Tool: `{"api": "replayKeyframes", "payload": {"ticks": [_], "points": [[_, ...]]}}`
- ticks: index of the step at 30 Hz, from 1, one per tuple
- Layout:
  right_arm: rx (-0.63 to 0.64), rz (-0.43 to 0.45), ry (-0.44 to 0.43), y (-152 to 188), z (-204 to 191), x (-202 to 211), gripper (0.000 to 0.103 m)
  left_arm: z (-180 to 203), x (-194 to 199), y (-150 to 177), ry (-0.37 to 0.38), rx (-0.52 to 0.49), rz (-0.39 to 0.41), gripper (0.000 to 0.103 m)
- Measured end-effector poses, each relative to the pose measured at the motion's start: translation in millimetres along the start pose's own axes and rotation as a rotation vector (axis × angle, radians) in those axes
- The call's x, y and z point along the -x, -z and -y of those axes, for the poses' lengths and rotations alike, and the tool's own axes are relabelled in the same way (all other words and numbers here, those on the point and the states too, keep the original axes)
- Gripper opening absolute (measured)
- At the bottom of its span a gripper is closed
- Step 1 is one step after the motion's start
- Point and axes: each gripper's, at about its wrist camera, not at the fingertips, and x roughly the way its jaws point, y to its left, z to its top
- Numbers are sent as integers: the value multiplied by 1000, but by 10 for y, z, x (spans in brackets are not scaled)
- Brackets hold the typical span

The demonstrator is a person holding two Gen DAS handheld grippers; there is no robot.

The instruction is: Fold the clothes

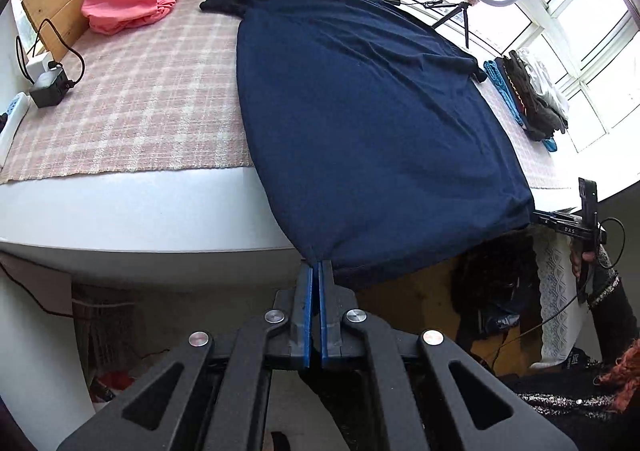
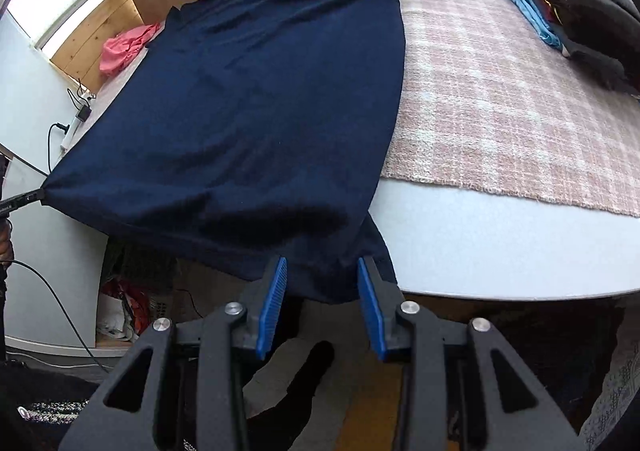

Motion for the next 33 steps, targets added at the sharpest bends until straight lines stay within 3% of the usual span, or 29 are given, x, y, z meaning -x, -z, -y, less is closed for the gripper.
{"api": "replayKeyframes", "payload": {"ticks": [1, 2, 6, 10, 11, 12, 13, 14, 21, 26, 30, 33], "points": [[-7, -20, -13, -8, -5, -15, 8, -14, 48, -35, -3, -9, 5, 2], [-22, -26, -35, -18, -4, 28, 3, -12, 124, -69, -2, -19, 13, 2], [-73, 41, -130, -67, -37, 592, 3, -11, 433, -196, -10, -54, 54, 2], [-125, 158, -102, -74, 89, 1155, 4, -30, 547, -294, -29, -59, 76, 2], [-139, 189, -79, -50, 154, 1224, 16, -48, 524, -311, -39, -56, 73, 2], [-145, 194, -45, -16, 220, 1217, 31, -58, 455, -333, -46, -50, 65, 2], [-153, 199, -13, 21, 278, 1187, 57, -78, 403, -334, -45, -42, 55, 2], [-161, 198, 4, 69, 311, 1102, 58, -98, 352, -334, -43, -34, 44, 2], [-13, 94, 24, 339, 4, 349, 58, -193, 121, -365, -63, -11, -13, 2], [-79, 104, -31, 322, 29, 88, 55, -212, 121, -420, -75, -16, -24, 2], [-10, 101, 15, 277, -43, 1, 45, -191, 139, -459, -83, -26, -26, 2], [0, 69, 22, 239, -56, -107, 30, -181, 145, -487, -86, -29, -24, 2]]}}
